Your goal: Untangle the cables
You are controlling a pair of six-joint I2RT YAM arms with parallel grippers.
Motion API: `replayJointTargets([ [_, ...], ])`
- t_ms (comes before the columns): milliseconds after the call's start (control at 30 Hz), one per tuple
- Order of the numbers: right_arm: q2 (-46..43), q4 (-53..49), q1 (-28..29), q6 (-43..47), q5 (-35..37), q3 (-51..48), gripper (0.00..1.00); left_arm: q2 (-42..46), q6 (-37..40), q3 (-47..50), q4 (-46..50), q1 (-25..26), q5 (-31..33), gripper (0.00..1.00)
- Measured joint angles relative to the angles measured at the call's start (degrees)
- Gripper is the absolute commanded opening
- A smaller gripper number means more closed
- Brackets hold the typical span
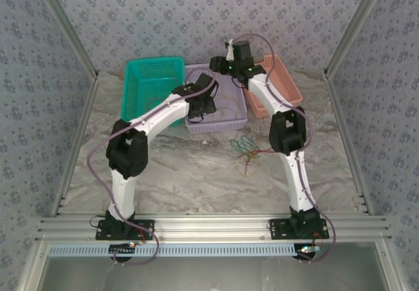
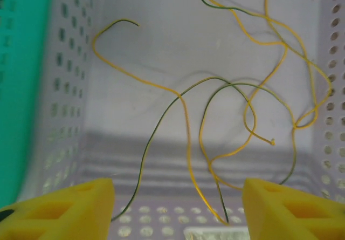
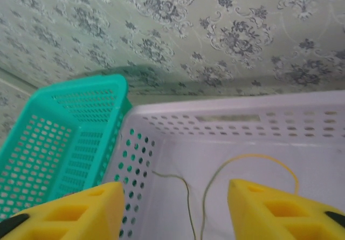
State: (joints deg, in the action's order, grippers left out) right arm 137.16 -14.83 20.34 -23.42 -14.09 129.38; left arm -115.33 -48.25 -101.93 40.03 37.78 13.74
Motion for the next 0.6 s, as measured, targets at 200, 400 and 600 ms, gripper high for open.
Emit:
replayJointTargets([
  [200,-15.3,3.0,0.3,0.6,4.1,-14.2,0.54,13.0,0.2,1.2,0.2,1.2,2.2,0.64],
  [400,-40.8,7.4,0.5,0.2,11.0,-38.9,0.47,22.4,1.3,4.1,0.2,3.8,2.4,0.57],
  [600,-63.6,0.6,3.9,-5.6,20.3,-62.4,0.47,28.8,0.3,20.5,-1.1,11.8,0.8,0.47],
])
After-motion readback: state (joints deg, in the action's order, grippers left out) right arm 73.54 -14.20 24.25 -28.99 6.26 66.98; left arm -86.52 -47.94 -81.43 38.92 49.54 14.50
